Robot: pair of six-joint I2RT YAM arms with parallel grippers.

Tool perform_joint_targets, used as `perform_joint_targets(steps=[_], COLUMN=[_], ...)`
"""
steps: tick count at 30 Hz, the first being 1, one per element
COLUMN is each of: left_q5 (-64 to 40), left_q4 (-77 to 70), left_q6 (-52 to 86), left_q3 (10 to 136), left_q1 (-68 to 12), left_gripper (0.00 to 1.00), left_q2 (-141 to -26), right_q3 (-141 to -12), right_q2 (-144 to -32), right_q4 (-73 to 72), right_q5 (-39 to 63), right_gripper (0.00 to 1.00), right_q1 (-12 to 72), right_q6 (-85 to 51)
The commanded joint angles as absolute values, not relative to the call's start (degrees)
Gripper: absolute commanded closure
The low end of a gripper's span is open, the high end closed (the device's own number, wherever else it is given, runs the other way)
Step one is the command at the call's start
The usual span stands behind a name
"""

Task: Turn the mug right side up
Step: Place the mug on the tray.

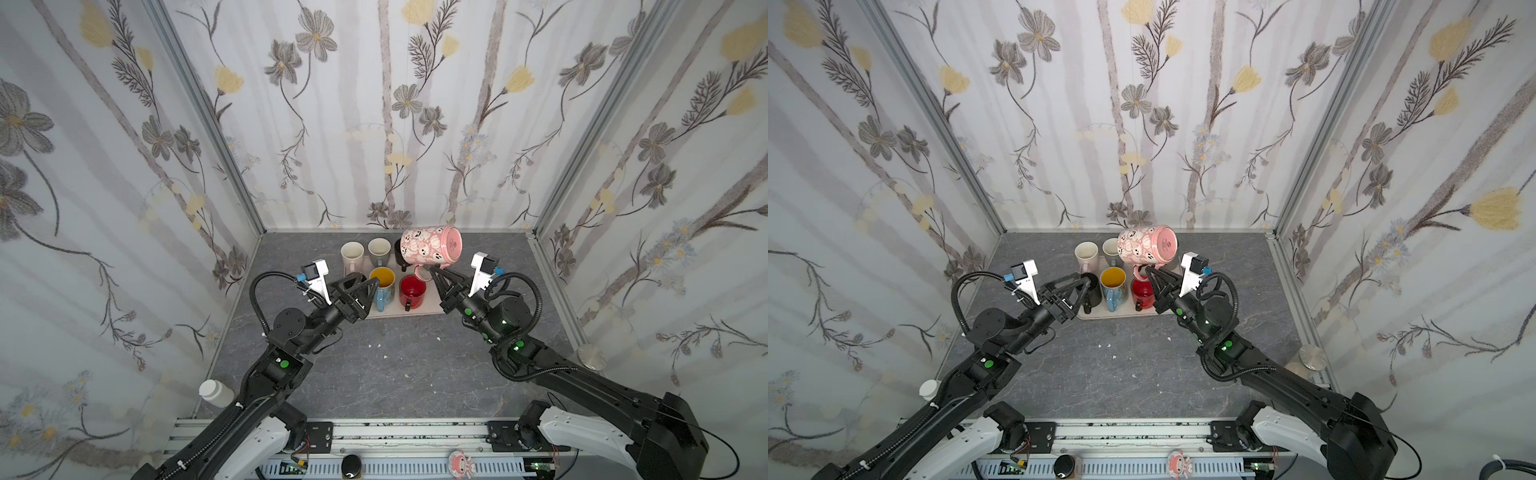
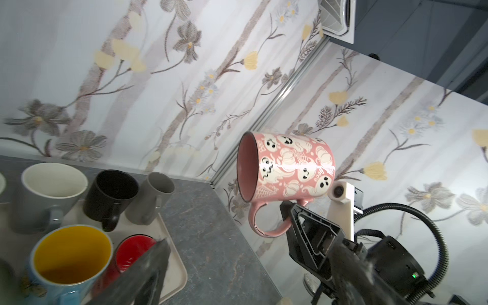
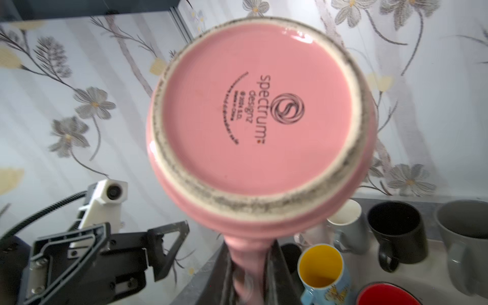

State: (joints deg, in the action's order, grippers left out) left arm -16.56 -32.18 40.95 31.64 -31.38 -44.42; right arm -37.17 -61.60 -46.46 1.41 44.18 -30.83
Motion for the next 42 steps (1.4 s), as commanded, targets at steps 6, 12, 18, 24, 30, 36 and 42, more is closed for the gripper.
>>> perform_joint_targets(steps=[6,12,18,24,30,36,42], left_q5=[-28.0,-28.8,-28.7,-28.6,-28.0,-22.9,-10.7], left_q4=[-53.4,-57.0,-58.9,-59.2,-58.1,-47.8,-28.3], left_q6=[49.1,49.4,49.6,49.6,49.2,44.1,35.1], left_q3=[32.2,34.4,35.4,35.9,36.6,39.8,48.3], left_q1=[-31.6,-33.7,-34.5,-34.8,-35.5,-36.9,-43.0], left_gripper=[0.22,0.32,0.48,0.65,0.92,1.00,1.00], left_q2=[-50.6,-53.9,-55.7,-55.3,-55.5,-54.4,-56.7], right_q3=[-42.4,-45.2,-46.0,-44.0,-43.6,-39.1,-33.7], right_q2=[-67.9,-69.9,-71.3,-72.4,-72.8,-68.1,-55.9], right_q4=[-73.2,-72.2,-71.6,-74.6,-75.8,-69.7,-51.9], right_q5=[15.6,16.5,17.4,16.7,15.9,10.6,-3.4], right_gripper=[1.00,1.00,1.00,1.00,1.00,0.70,0.46], right_q1=[44.6,48.0,49.7,49.7,49.7,49.6,49.7], right_q6=[-42.8,-42.4,-42.8,-46.0,-47.7,-45.3,-40.1])
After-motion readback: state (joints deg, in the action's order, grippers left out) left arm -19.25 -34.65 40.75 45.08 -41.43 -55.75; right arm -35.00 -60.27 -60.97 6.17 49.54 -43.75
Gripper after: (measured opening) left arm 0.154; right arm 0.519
